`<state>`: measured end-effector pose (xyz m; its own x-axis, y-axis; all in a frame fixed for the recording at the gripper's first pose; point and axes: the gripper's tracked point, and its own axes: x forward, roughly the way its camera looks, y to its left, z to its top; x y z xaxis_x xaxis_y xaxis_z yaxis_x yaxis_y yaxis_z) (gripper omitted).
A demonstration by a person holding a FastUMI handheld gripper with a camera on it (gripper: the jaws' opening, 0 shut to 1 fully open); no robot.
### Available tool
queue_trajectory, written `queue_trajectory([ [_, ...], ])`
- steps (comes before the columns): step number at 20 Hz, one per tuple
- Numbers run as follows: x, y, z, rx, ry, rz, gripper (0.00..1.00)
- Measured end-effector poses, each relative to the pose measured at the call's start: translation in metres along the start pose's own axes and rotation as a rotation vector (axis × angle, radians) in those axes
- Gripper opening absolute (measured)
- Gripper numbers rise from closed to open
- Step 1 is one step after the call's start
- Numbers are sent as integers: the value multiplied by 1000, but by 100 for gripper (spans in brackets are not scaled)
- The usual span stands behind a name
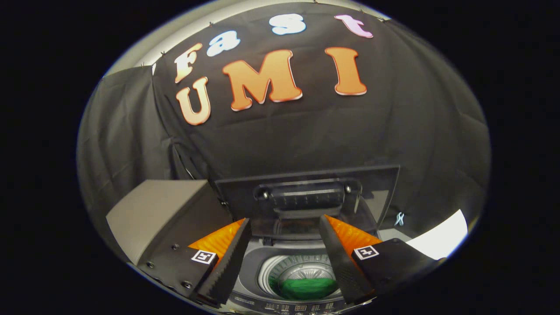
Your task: Put the clothes into the washing machine and then close the washing machine lid.
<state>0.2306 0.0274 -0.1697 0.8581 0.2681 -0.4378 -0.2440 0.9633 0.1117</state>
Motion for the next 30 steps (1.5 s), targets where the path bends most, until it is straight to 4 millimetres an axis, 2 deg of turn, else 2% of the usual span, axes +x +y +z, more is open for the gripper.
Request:
queue_trajectory([
  [2,0,6,25,0,-22,1,99],
  [5,24,-1,55,-7,-43,-38,98],
  [7,45,-3,71,-3,-48,-47,99],
  [10,89,-21,86,-9,-30,-97,99],
  [13,130,-40,83,-54,17,-146,99],
  [16,163,-45,69,-63,70,-155,99],
  [19,181,-52,48,-53,145,-170,99],
  [22,186,-56,46,-83,140,-192,99],
  [30,143,-49,36,-78,85,-195,100],
])
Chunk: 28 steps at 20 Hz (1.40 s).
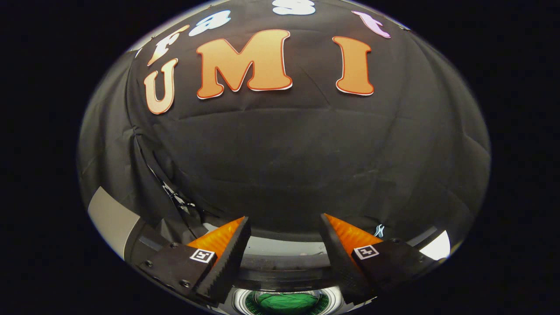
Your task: Put the clothes into the washing machine and then close the washing machine lid.
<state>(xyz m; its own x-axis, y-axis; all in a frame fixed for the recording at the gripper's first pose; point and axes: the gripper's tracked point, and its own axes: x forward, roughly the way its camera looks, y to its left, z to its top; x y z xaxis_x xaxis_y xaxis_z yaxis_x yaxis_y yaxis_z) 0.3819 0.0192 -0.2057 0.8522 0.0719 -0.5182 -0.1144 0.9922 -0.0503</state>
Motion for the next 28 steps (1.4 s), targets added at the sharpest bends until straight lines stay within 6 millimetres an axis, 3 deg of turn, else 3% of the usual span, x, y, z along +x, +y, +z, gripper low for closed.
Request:
queue_trajectory([
  [7,-46,3,-31,9,-11,6,100],
  [15,-101,2,-107,50,70,24,97],
  [17,-111,-1,-115,70,60,18,97],
  [21,-133,-8,-103,79,14,6,98],
  [28,-180,-9,-53,120,-125,35,98],
])
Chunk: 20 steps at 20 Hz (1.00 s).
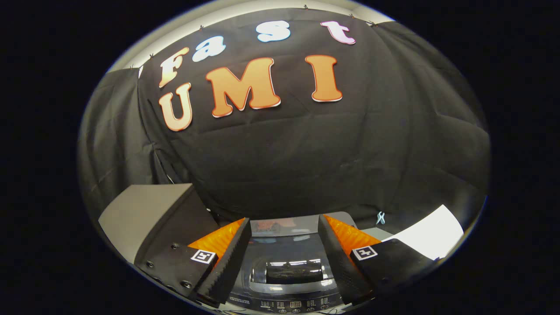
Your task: Put the clothes into the washing machine and then close the washing machine lid.
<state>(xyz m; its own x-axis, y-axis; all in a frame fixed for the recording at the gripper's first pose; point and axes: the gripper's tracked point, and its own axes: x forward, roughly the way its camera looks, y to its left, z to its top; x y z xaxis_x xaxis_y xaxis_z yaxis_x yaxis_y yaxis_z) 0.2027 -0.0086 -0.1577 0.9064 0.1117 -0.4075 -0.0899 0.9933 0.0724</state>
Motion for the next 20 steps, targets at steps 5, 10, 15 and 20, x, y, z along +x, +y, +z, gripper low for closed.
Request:
queue_trajectory([
  [5,-40,-9,31,13,-93,-8,97],
  [10,-75,-18,59,-10,-165,-30,98],
  [15,-115,-20,94,-21,-246,-32,98],
  [20,-149,-23,115,-53,-299,-41,98],
])
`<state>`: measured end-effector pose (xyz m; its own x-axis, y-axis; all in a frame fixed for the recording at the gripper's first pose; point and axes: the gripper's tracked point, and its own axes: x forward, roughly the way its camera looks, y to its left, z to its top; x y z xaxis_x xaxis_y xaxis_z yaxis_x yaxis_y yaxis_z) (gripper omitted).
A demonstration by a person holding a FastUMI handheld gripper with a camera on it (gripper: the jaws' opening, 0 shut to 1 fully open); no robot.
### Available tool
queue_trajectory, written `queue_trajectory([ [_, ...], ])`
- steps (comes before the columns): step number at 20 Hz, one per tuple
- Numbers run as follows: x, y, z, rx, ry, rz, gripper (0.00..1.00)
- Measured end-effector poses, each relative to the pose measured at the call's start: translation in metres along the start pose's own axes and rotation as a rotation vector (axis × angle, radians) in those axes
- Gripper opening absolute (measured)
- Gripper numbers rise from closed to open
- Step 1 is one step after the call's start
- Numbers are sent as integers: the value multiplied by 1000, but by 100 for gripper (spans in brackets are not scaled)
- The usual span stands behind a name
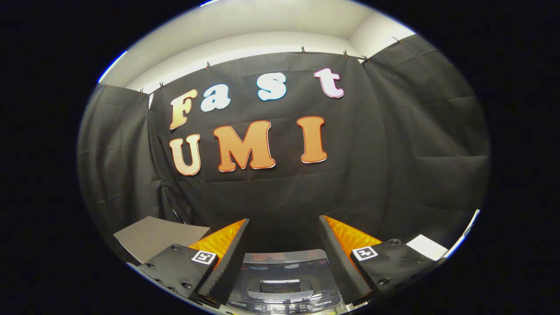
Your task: Put the clothes into the washing machine and then close the washing machine lid.
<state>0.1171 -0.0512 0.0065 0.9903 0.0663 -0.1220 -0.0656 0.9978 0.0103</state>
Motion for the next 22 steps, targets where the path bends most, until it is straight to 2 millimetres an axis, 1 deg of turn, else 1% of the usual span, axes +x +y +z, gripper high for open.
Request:
queue_trajectory([
  [3,-10,-3,3,14,-18,-13,98],
  [8,-21,-15,0,20,-17,-35,98],
  [11,-25,-22,2,30,-24,-45,98],
  [14,-25,-26,1,38,-24,-54,98],
  [22,-28,-28,5,61,-41,-48,98],
])
